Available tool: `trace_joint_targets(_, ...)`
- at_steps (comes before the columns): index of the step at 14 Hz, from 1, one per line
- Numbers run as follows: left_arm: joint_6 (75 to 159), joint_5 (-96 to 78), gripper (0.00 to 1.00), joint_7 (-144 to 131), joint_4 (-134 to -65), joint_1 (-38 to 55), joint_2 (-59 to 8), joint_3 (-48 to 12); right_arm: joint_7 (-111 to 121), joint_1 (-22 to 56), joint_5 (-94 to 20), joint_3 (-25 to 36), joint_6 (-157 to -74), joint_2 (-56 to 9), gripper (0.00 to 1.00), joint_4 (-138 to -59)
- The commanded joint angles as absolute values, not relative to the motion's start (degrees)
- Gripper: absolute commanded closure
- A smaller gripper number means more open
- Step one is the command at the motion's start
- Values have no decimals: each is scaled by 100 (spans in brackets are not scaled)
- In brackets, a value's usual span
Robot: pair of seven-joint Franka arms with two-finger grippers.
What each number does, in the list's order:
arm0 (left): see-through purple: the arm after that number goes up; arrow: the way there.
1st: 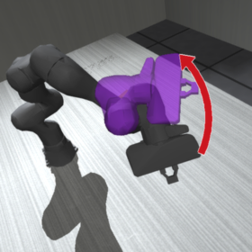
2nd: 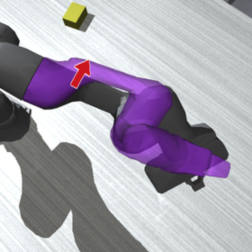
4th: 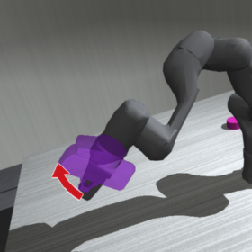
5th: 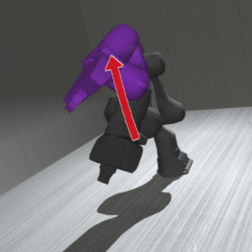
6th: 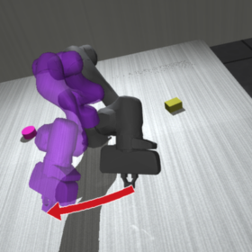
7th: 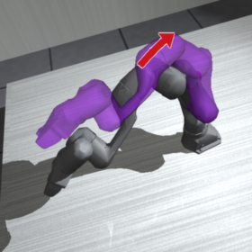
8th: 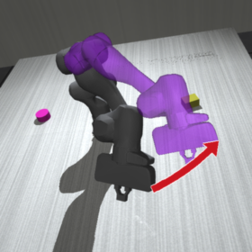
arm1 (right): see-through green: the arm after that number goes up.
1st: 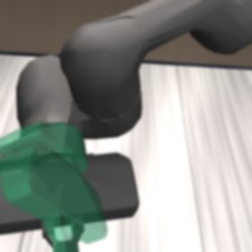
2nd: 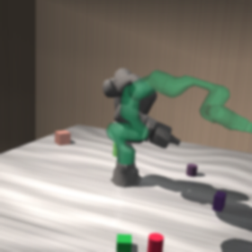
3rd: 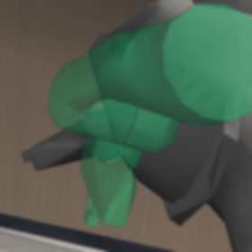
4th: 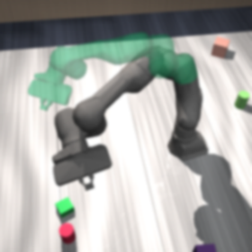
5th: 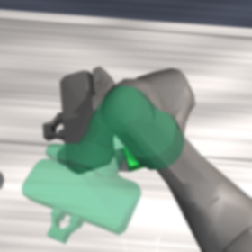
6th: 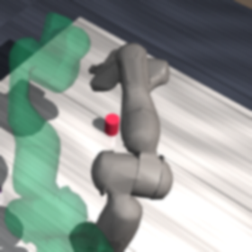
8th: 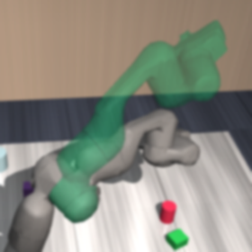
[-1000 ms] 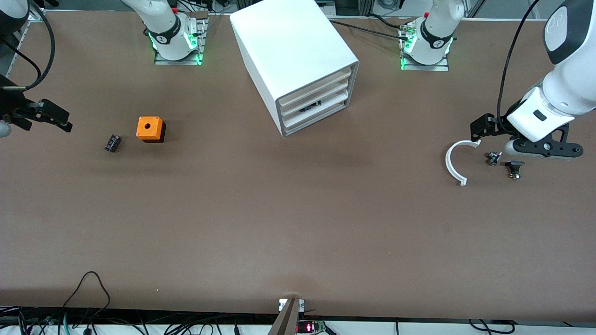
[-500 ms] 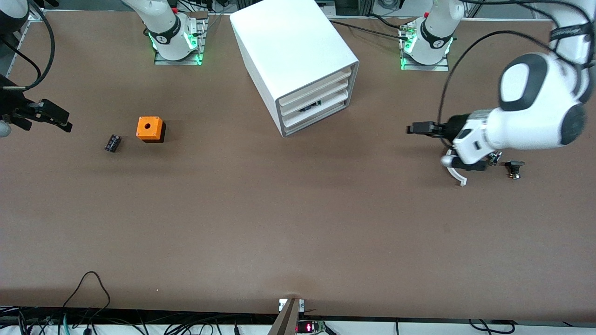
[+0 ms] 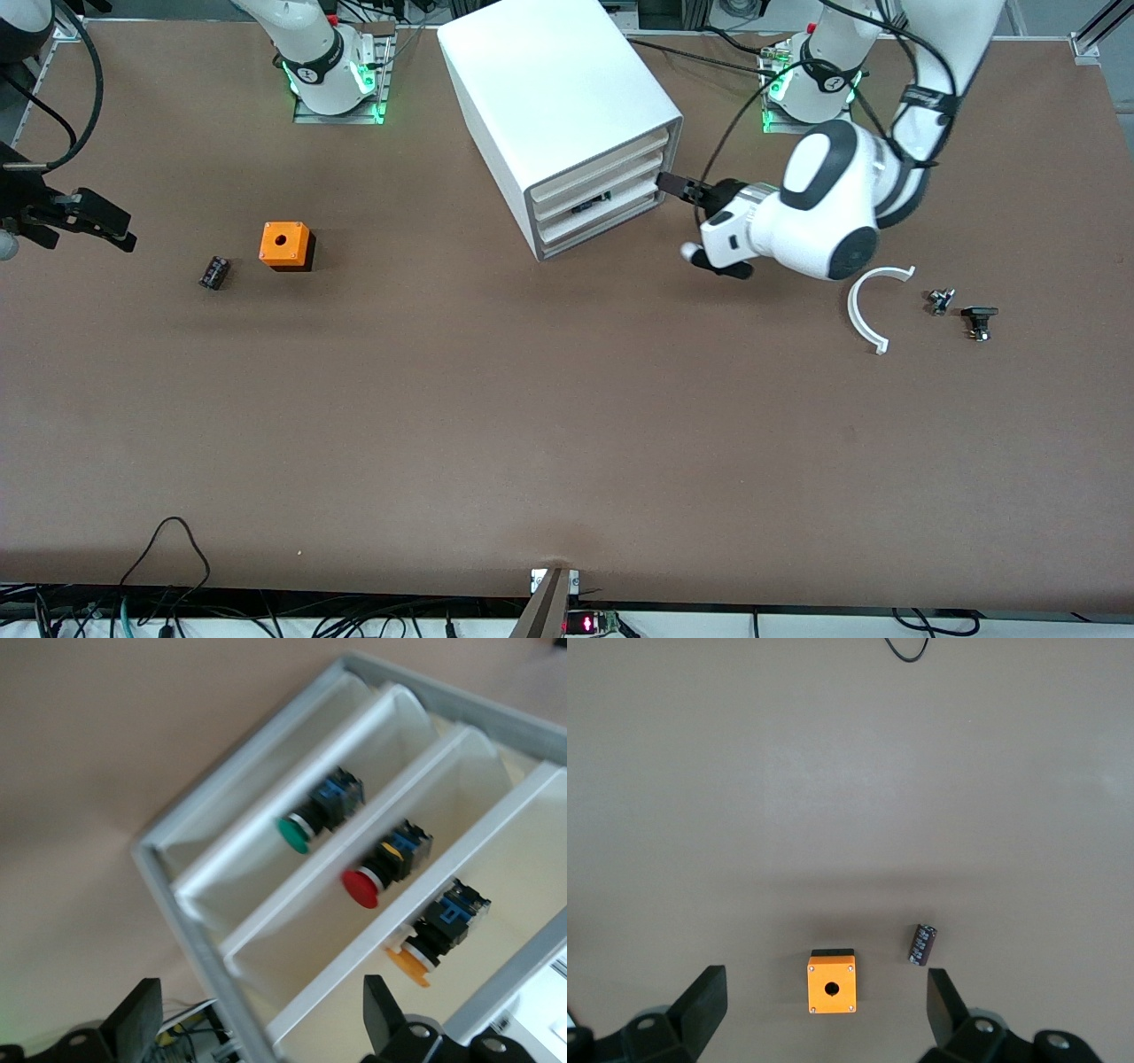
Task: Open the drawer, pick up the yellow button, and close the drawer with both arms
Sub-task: 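Move the left gripper to the drawer handle and grasp it, then pull the drawer open with the left gripper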
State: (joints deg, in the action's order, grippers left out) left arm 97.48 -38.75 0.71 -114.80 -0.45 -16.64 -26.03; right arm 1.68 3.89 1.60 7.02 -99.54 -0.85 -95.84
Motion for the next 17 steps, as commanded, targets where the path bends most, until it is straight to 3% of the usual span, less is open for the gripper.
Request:
trace_joint_targets(1, 9852, -4463, 0, 535, -11864, -114, -1617, -2645, 185, 387, 97, 677, -9853, -281, 0, -9431)
trace_joint_targets(6, 9975, -5228, 0, 1212, -12462, -53, -1679, -2794, 220, 378, 70, 677, -9844, -308, 0, -9387)
trace_joint_targets(10, 10037, -5265, 3, 1213, -12524, -35, -1670, -2918, 220, 422, 70, 650, -9844, -457, 0, -9369)
trace_joint_targets(11, 10081, -5265, 26, 1222, -12551, -35, -1670, -2909, 246, 422, 70, 650, -9844, -457, 0, -9378)
trace_joint_targets(12, 10090, -5256, 84, 1222, -12559, -44, -1670, -2909, 263, 422, 70, 650, -9844, -457, 0, -9369)
trace_joint_targets(13, 10107, -5212, 100, 1222, -12560, -35, -1679, -2909, 264, 431, 79, 650, -9852, -457, 0, -9360)
trace_joint_targets(17, 10510, -5133, 100, 1222, -12341, -132, -1644, -2499, 237, 413, -411, 677, -9853, -440, 0, -9352)
